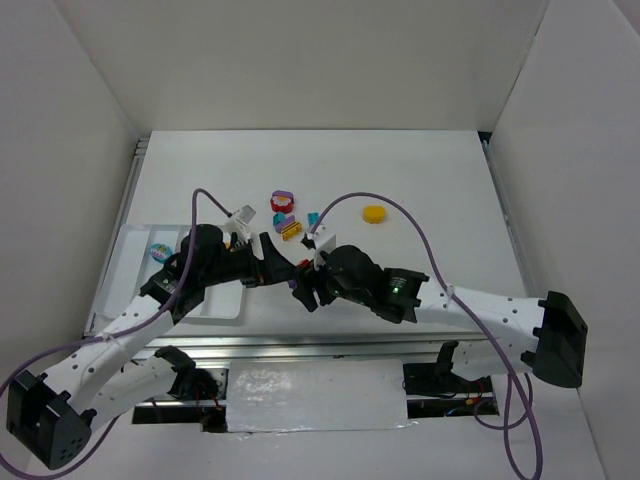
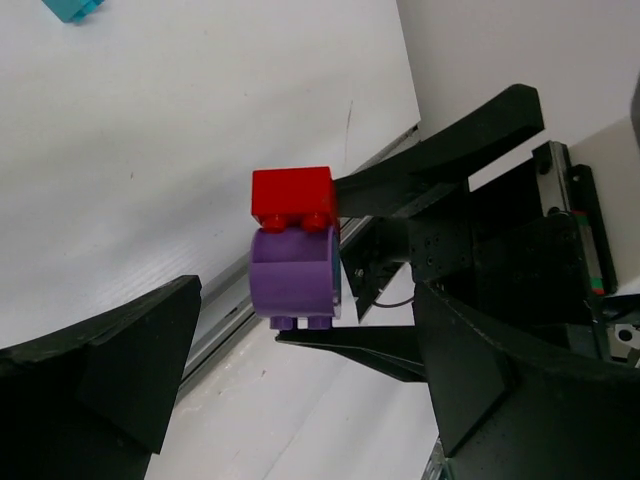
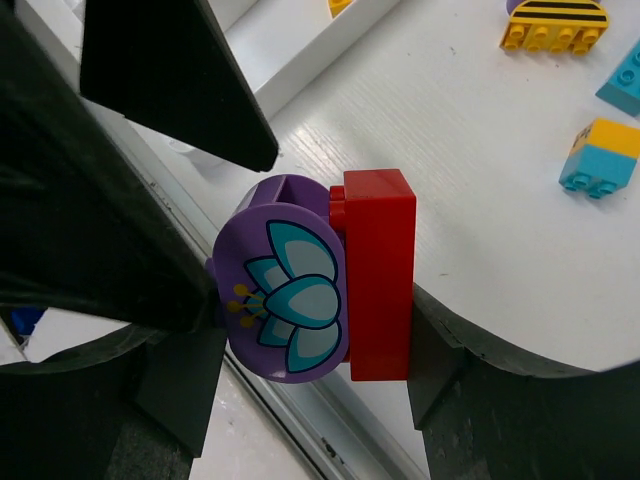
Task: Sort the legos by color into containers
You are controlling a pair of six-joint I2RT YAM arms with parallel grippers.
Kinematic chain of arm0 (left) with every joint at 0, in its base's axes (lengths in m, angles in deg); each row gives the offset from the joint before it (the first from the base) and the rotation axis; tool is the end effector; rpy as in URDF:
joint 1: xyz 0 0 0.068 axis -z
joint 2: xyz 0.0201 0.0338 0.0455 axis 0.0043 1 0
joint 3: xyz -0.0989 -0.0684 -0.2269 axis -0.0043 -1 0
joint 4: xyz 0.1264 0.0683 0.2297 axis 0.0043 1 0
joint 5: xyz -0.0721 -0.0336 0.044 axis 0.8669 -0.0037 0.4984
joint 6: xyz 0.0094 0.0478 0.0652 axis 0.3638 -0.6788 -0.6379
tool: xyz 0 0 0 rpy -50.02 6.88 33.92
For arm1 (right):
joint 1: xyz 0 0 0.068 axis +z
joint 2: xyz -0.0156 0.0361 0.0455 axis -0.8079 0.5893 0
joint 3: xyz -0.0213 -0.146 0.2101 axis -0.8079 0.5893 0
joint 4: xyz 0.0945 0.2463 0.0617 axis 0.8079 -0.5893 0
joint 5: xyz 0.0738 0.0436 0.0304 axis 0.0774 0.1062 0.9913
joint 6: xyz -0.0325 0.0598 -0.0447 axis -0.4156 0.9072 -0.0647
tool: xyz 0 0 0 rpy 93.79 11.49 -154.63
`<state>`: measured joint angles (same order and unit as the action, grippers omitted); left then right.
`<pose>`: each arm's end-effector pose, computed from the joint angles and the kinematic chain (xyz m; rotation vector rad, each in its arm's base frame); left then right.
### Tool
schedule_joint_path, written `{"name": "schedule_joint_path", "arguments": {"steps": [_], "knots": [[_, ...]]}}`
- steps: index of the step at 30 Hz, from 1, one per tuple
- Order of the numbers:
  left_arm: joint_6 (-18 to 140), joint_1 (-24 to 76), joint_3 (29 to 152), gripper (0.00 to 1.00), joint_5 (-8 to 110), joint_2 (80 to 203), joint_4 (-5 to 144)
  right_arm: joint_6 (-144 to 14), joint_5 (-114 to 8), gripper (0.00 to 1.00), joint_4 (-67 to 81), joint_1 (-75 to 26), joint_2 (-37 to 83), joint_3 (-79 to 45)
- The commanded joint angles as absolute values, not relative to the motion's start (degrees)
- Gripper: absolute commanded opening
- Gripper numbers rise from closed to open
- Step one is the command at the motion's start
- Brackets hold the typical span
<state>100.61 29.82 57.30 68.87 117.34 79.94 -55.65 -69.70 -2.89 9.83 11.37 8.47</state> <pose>0.2048 -0.1546 0.2636 -0.0516 2.1443 -1.3392 0.1510 0.2802 0.2443 -0.7788 2.0192 0.6643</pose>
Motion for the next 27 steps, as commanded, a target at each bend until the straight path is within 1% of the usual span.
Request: {"name": "schedule_joint_path", "arguments": {"steps": [1, 5, 6, 12, 13, 15, 16, 17, 19, 20, 23, 24, 25, 26, 27], "knots": [[102.1, 30.7, 56.5, 0.99, 66.7, 118.3, 75.0, -54.8, -71.1, 0.23, -1.4, 10.6, 8.0, 9.2], [102.9, 31.3, 55.5, 0.95, 66.5, 119.4, 74.0, -54.7, -71.6, 0.24, 0.3, 10.8, 6.3, 10.0], [103.0, 31.7, 55.2, 0.87, 66.5, 119.7, 73.8, -54.7, -71.9, 0.24, 0.6, 10.8, 5.9, 10.2], [103.9, 33.2, 54.5, 0.8, 69.7, 121.4, 68.8, -54.8, -72.3, 0.24, 2.8, 10.8, 6.8, 9.6], [104.0, 33.5, 54.5, 0.76, 70.7, 121.8, 67.8, -54.8, -72.2, 0.24, 2.8, 10.8, 7.3, 9.2], [104.6, 34.4, 54.5, 0.6, 73.4, 122.8, 64.4, -54.8, -73.0, 0.24, 3.2, 10.8, 8.8, 8.4], [104.6, 34.6, 54.6, 0.49, 74.1, 123.0, 63.2, -54.7, -73.2, 0.24, 3.5, 10.8, 9.2, 8.3], [104.5, 35.4, 55.0, 0.26, 74.5, 123.8, 62.2, -54.7, -73.5, 0.24, 4.0, 10.8, 9.4, 8.4], [103.7, 36.0, 55.8, 0.06, 75.1, 124.5, 62.7, -54.5, -74.2, 0.25, 5.6, 10.8, 9.3, 8.9], [103.2, 36.4, 56.7, 0.0, 75.1, 125.3, 63.9, -54.6, -75.4, 0.25, 5.7, 10.8, 9.1, 8.9], [102.1, 36.7, 57.1, 0.0, 75.1, 125.1, 64.9, -54.3, -77.1, 0.25, 6.0, 10.8, 9.1, 9.0], [101.8, 36.7, 57.1, 0.0, 74.7, 124.6, 65.3, -54.4, -77.5, 0.37, 6.1, 10.7, 9.2, 9.1], [100.8, 36.6, 57.3, 0.0, 73.6, 124.2, 65.8, -54.1, -77.6, 0.58, 6.2, 10.7, 9.1, 9.6], [99.7, 36.6, 58.1, 0.0, 73.0, 123.3, 66.8, -53.6, -77.7, 0.86, 6.1, 10.6, 8.6, 10.0], [98.3, 36.7, 58.7, 0.0, 72.4, 122.9, 69.4, -54.2, -73.6, 0.99, 6.3, 10.3, 8.0, 10.5]]}}
